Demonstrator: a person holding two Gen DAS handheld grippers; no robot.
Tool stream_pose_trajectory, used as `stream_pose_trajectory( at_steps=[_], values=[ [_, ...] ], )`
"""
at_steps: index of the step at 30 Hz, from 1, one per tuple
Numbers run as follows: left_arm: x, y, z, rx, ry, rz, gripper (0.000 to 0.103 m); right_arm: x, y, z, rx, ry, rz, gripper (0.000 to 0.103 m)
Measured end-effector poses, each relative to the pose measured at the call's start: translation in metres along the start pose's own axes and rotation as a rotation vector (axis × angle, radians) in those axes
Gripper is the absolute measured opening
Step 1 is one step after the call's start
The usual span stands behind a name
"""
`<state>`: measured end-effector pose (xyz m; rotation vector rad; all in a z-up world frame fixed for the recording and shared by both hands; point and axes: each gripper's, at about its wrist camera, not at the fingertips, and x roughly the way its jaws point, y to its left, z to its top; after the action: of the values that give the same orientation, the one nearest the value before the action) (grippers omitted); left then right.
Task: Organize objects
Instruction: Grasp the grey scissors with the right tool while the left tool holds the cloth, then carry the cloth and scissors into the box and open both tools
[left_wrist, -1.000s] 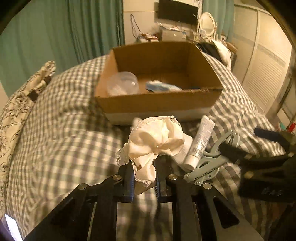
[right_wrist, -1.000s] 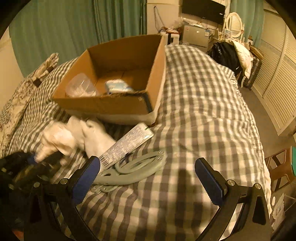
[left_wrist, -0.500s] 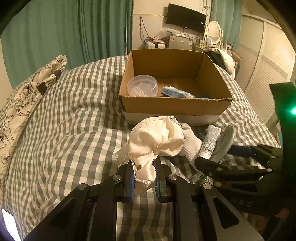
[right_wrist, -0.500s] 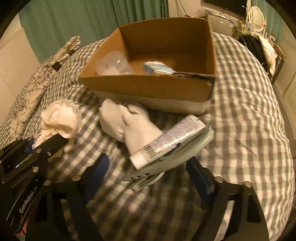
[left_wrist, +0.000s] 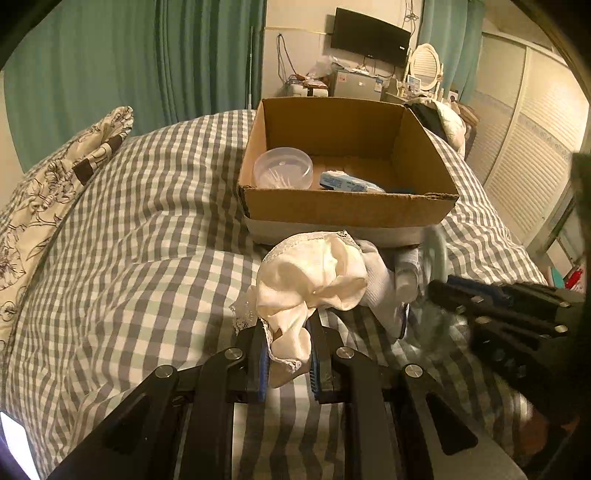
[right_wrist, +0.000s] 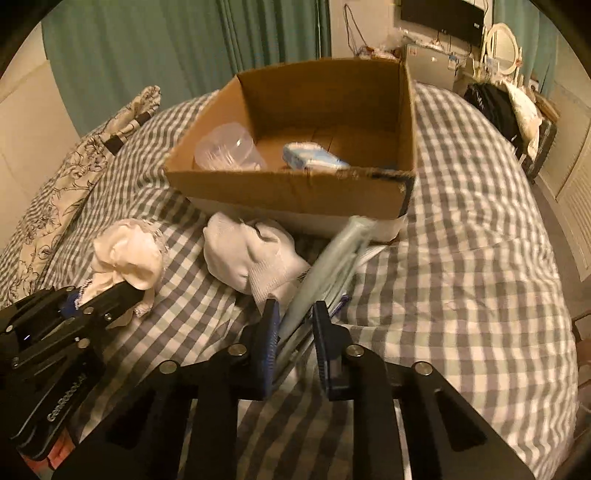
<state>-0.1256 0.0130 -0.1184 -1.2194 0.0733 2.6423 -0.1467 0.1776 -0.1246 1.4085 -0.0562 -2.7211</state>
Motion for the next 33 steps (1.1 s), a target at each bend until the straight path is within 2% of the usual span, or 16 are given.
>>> stream_pose_trajectory(
  at_steps=[5, 9, 18, 22, 27, 33],
  values=[
    [-0.013, -0.003, -0.004, 0.0, 0.001, 0.019, 0.016, -0.033, 0.002, 0.0, -0.027, -0.068, 0.008, 0.012],
    [-0.024, -0.007, -0.004, -0.001, -0.007, 0.015, 0.016, -0.056, 0.003, 0.002, -0.046, -0.114, 0.011, 0.004],
    [-0.041, -0.015, -0.004, 0.002, -0.02, 0.017, 0.016, -0.075, -0.003, -0.007, -0.04, -0.134, 0.04, 0.003],
    [-0.045, -0.017, 0.004, 0.0, -0.028, 0.017, 0.016, -0.094, -0.006, -0.003, -0.044, -0.178, 0.045, 0.003],
    [-0.054, -0.026, 0.032, 0.023, -0.075, 0.005, 0.016, -0.119, -0.001, 0.02, -0.083, -0.252, 0.061, 0.003],
    [-0.059, -0.031, 0.088, 0.053, -0.145, -0.006, 0.016, -0.141, 0.003, 0.068, -0.131, -0.35, 0.055, 0.003]
  ],
)
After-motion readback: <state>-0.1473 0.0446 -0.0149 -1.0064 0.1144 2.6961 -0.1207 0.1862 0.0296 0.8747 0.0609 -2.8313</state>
